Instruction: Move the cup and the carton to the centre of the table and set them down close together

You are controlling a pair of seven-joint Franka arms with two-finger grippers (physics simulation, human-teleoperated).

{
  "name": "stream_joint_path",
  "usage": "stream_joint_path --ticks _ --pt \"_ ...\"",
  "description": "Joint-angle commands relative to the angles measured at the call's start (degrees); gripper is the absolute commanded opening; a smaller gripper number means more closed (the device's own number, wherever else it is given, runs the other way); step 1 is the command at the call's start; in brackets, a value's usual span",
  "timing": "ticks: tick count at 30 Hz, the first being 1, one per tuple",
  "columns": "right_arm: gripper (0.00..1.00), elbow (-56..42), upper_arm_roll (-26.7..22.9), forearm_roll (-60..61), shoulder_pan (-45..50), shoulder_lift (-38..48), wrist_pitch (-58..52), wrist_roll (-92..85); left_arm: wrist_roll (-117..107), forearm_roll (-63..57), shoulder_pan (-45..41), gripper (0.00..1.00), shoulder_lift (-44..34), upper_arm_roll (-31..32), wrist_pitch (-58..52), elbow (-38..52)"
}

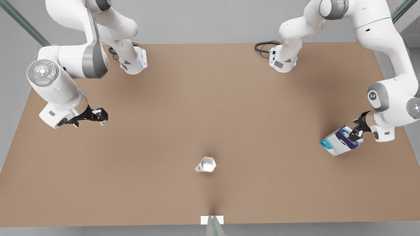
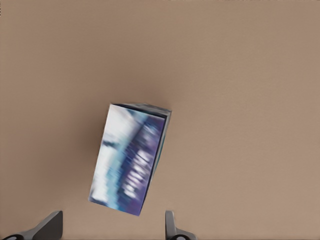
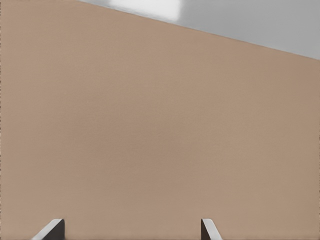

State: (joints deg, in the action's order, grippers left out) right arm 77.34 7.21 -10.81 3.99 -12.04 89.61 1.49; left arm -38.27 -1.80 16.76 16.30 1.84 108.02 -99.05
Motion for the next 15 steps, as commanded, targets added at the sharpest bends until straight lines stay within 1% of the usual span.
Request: stream_joint_path --ticks 1,3,5,11,15 --pt "1.0 0.0 -0.09 0.0 -0.03 0.0 0.04 0.0 0.04 0.3 0.11 0.99 0.04 0.0 0.09 0.0" --pt "1.0 0.0 0.0 -0.09 0.06 0.0 0.04 0.0 0.04 0.3 0.73 0.99 0.66 0.0 0.44 -0.53" --pt "1.0 0.0 0.0 -0.09 0.15 -0.08 0.04 0.0 0.04 0.39 1.69 0.99 0.75 0.0 2.9 -2.9" --pt "1.0 0.09 0.0 0.0 0.23 -0.17 1.35 0.0 -0.14 1.09 1.52 0.98 1.89 -0.09 5.27 -3.78" --pt "1.0 0.09 0.0 0.0 0.23 -0.17 1.27 0.0 0.3 0.57 2.49 0.99 2.59 -0.09 7.65 -5.89"
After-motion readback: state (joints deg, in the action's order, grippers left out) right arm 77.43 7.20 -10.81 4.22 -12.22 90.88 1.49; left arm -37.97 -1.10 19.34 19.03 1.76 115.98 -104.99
